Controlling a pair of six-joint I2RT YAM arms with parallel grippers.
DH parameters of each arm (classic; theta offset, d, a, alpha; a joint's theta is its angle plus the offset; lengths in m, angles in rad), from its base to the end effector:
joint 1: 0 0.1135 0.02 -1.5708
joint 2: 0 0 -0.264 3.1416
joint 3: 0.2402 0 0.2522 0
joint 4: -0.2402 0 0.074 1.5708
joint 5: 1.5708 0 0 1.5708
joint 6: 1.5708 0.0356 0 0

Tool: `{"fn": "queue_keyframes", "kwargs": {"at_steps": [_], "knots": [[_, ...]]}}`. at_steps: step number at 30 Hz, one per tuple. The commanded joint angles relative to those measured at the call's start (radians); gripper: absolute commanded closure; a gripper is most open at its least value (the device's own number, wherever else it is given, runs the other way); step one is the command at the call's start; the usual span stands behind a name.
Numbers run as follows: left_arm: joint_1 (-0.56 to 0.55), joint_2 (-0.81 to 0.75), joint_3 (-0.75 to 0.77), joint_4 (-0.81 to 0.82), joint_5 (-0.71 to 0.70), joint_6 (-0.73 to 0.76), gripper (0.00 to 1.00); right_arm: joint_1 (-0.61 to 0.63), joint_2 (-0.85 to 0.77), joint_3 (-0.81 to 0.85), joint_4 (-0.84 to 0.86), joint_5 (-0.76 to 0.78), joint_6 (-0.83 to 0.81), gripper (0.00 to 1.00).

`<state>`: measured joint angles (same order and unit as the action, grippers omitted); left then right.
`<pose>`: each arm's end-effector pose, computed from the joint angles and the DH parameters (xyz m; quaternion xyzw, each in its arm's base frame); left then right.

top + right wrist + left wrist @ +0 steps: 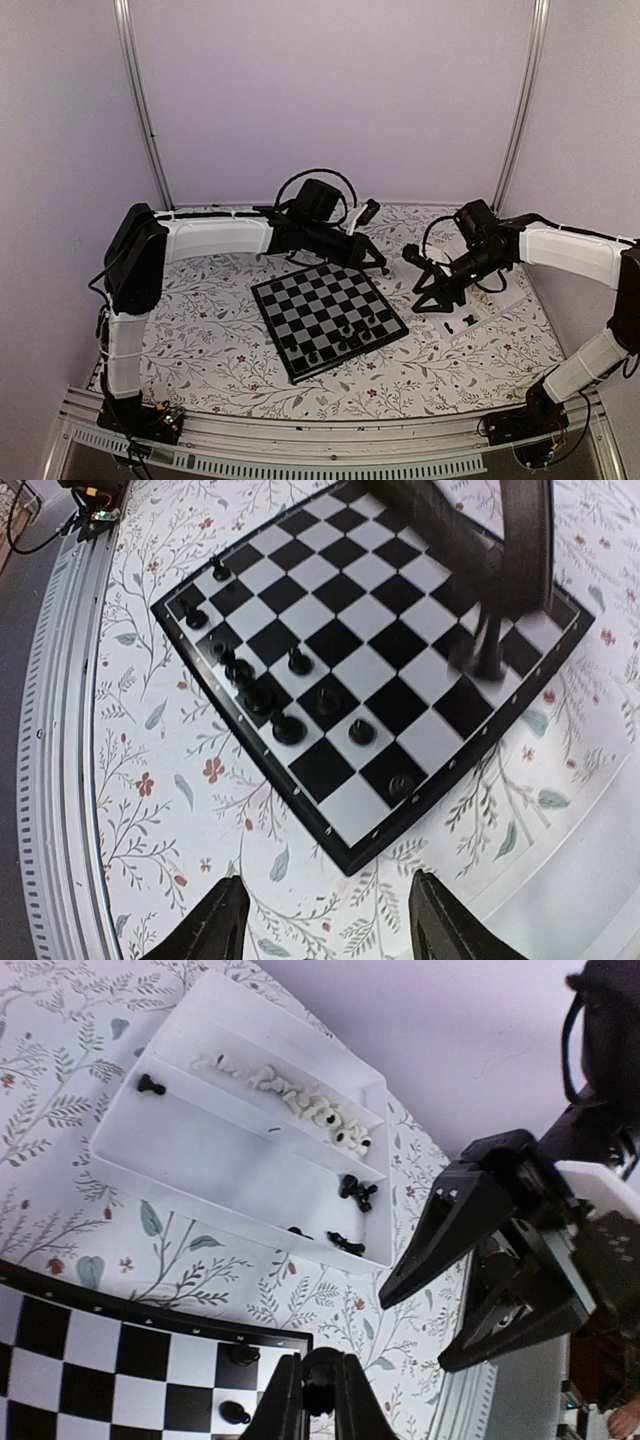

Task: Set up the chess pieces on the board
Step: Place the chess piece on the chessboard.

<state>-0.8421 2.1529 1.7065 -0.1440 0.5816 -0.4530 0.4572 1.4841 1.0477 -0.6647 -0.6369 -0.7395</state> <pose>0.3171 -0.3847 0.2246 0.2958 0.8032 -0.4738 0.2071 0.2517 0.1474 0.2358 -0.5805 0.7221 0.2704 0.2616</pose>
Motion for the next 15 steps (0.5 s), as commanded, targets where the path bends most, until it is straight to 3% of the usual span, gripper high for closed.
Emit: {"fn": "queue_keyframes", "kwargs": {"at_steps": [1, 7, 15], "knots": [[-0.010, -0.114, -0.061, -0.073, -0.219, 0.172, 0.96, -0.082, -0.042, -0.107, -0.005, -0.025, -0.047, 0.41], [-0.093, -0.134, -0.067, -0.140, -0.460, 0.340, 0.96, -0.230, -0.013, -0.131, 0.159, 0.072, 0.088, 0.41], [-0.231, -0.071, -0.027, -0.183, -0.672, 0.537, 0.97, -0.239, -0.010, -0.148, 0.226, 0.197, 0.142, 0.40]]}}
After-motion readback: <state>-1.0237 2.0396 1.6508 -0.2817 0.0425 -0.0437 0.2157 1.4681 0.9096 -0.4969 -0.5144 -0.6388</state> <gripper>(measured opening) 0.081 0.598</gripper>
